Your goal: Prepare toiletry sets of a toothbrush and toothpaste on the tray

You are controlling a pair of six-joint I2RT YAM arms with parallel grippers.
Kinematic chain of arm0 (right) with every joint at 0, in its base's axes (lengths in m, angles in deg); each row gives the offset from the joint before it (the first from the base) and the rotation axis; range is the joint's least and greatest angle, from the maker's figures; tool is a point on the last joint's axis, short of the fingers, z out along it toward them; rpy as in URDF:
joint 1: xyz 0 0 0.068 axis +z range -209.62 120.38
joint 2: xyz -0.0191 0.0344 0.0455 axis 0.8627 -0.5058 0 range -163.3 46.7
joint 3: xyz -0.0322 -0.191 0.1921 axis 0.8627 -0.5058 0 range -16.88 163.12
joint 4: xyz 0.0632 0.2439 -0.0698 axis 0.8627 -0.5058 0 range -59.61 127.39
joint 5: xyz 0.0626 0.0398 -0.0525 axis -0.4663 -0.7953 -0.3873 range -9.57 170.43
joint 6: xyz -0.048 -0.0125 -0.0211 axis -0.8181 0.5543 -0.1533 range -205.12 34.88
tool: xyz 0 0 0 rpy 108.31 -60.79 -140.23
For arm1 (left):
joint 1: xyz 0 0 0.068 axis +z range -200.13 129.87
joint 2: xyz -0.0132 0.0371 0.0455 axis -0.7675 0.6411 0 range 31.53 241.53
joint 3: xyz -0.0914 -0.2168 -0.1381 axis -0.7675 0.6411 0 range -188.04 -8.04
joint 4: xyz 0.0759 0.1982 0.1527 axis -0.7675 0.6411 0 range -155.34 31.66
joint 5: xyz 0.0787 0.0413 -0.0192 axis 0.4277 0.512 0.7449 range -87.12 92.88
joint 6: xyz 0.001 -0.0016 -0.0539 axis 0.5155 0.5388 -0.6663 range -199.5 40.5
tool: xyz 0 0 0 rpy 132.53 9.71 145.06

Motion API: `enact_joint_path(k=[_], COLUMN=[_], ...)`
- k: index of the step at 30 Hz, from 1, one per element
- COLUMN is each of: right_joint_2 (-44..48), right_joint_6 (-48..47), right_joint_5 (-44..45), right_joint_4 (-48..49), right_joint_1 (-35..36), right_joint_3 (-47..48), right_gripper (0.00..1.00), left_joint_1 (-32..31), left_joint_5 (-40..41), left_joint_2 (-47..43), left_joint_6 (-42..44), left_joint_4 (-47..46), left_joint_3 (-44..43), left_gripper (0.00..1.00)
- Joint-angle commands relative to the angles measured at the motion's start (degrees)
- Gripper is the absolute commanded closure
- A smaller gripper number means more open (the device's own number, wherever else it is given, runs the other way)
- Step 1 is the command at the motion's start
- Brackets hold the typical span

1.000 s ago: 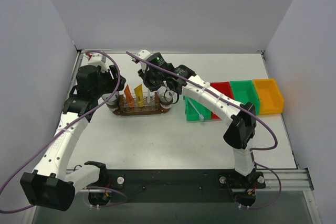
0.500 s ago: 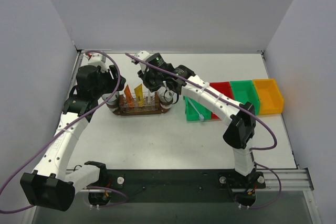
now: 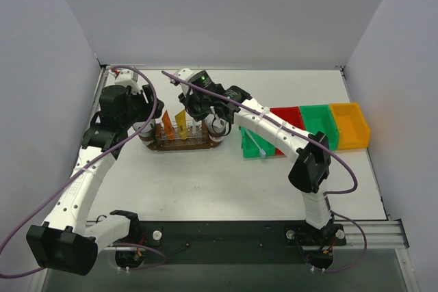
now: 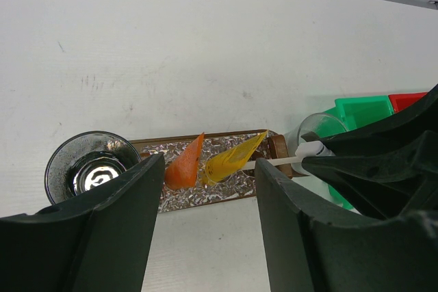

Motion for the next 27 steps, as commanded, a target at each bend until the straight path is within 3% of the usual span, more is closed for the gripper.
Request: enact_joint_path(k=[1, 7, 18, 27], right_joint_2=[-0.11, 0.16, 1.12, 2.0], right_joint_6=[-0.18, 0.26, 1.57, 2.72], right_joint_5=[-0.58, 0.13, 1.8, 2.41], right_joint_4=[0.47, 0.47, 0.91, 1.62], right_joint_1=[0.54, 0.45, 0.37, -0.07], right_joint_3=[-0.1, -0.72, -0.1, 0.07], right_gripper=[1.0, 1.0, 0.57, 0.39], left_joint_1=[-0.14, -0.22, -0.22, -0.49], left_joint_5=[-0.18, -0.27, -0.53, -0.54], left_joint_2=[-1.09, -1.09, -1.0, -1.0], left_joint_6=[0.36, 0.36, 0.19, 0.19], left_joint_4=[-0.71, -0.8, -0.88, -0.89], left_joint_3=[-0.49, -0.58, -0.75, -0.76], left_gripper=[0.35, 0.35, 0.35, 0.34])
